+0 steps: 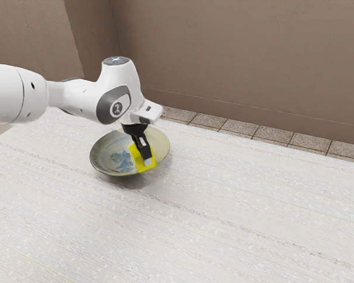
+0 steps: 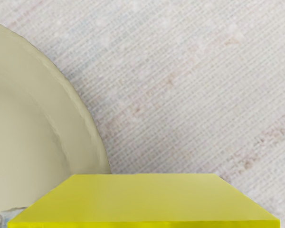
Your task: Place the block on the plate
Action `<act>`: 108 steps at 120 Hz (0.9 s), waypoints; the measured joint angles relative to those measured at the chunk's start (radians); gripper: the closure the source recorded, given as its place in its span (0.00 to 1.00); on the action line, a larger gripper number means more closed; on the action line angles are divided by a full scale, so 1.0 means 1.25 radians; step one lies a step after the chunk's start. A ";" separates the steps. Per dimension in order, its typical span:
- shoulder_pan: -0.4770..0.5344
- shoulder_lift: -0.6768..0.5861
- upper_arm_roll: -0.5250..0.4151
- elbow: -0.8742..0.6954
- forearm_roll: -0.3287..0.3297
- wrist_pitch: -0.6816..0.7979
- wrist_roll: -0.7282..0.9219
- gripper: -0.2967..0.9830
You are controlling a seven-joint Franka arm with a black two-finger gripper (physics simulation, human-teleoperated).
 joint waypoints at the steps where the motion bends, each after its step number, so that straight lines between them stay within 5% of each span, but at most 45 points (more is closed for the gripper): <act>1: 0.003 0.000 0.000 0.001 0.000 -0.001 0.001 0.44; 43: 0.127 0.026 -0.035 0.047 -0.001 -0.025 0.048 0.44; 108: 0.228 0.207 -0.105 0.235 0.047 -0.062 0.121 0.44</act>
